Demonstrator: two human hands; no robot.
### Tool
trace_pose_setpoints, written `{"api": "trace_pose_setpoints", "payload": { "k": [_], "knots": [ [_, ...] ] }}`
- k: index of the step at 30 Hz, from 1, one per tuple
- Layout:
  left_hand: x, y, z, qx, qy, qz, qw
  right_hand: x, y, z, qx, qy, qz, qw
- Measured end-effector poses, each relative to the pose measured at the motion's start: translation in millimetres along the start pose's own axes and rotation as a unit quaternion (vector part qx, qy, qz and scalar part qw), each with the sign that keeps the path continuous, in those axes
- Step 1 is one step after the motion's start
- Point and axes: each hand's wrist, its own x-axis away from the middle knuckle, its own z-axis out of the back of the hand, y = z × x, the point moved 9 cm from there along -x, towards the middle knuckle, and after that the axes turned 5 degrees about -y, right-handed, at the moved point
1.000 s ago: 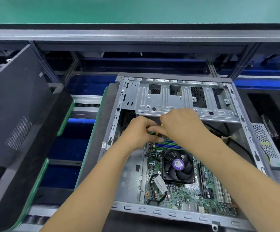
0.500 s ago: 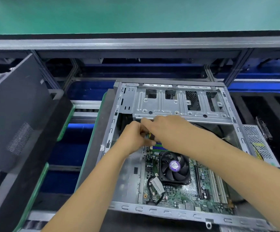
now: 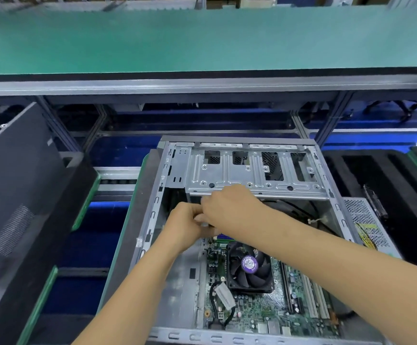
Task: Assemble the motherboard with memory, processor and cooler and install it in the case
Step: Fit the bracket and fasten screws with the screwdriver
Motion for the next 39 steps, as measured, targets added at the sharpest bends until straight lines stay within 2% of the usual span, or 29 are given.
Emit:
{"api": "trace_pose_setpoints", "payload": {
  "k": [2, 5, 8, 12, 13, 16, 18, 23, 26, 28, 33, 35, 37, 39],
  "knots": [
    [1, 2, -2, -0.007, -0.007, -0.008, 1.0, 0, 6, -3, 0.037, -0.008, -0.035, 0.999],
    [-1, -1, -3, -0.016, -0.018, 0.005, 1.0, 11, 0, -2, -0.034, 0.018, 0.007, 0.999],
    [-2, -6, -1, -0.033, -0.006, 0.017, 0.999, 13, -8, -3, 0.006, 0.006, 0.03, 1.0],
    [0, -5, -1, 0.012, -0.007, 0.018, 1.0, -2, -1, -3, 0.087, 0.018, -0.021, 0.996],
    [-1, -5, -2, 0.008, -0.009, 0.02, 1.0, -1, 0, -4, 0.062, 0.01, -0.021, 0.998],
    [-4, -5, -1, -0.012, -0.012, 0.024, 1.0, 9, -3, -6, -0.006, 0.003, 0.036, 0.999],
    [-4, -3, -2, 0.016, -0.013, 0.017, 1.0, 11, -4, -3, 0.01, 0.007, 0.063, 0.998],
    [1, 10, -4, 0.127, -0.03, -0.025, 0.991, -5, 14, -5, 0.061, -0.022, -0.035, 0.997],
    [1, 5, -4, 0.146, -0.033, -0.008, 0.989, 3, 9, -5, 0.0, -0.023, 0.019, 1.0],
    [2, 3, -4, 0.152, -0.03, -0.004, 0.988, 6, 5, -6, 0.003, -0.039, 0.047, 0.998],
    [6, 16, -5, 0.159, -0.039, -0.034, 0.986, -6, 13, -5, 0.093, -0.04, -0.045, 0.994],
    [5, 13, -4, 0.156, -0.04, -0.026, 0.987, 0, 12, -4, 0.037, -0.043, -0.049, 0.997],
    [3, 5, -1, 0.156, -0.028, -0.006, 0.987, 7, 5, -3, -0.015, -0.039, -0.013, 0.999],
    [3, -1, -1, 0.144, -0.018, 0.006, 0.989, 10, 0, -1, 0.005, -0.025, 0.002, 1.0]
  ]
}}
